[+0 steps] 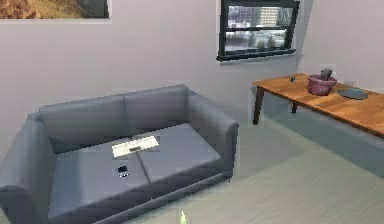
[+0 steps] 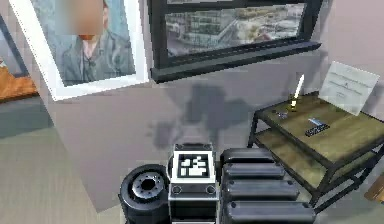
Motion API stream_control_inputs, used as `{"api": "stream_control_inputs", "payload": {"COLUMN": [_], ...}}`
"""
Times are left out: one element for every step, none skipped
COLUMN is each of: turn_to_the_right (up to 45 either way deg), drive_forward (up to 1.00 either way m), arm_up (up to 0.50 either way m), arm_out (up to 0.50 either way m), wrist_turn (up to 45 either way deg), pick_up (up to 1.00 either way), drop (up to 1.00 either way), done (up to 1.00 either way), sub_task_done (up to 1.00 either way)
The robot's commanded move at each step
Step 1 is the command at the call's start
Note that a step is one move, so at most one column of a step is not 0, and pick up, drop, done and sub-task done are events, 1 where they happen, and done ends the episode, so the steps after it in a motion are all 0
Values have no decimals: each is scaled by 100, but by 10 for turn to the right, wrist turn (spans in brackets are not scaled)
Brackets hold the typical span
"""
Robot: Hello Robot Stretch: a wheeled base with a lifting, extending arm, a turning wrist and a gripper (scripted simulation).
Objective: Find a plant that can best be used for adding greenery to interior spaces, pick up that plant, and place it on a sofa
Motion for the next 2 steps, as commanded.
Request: {"api": "stream_control_inputs", "payload": {"turn_to_the_right": [0,360], "drive_forward": [60,0], "arm_up": [0,0], "arm_out": [0,0], "wrist_turn": [0,0], "pick_up": [0,0], "drop": [0,0], "done": [0,0], "sub_task_done": [0,0]}}
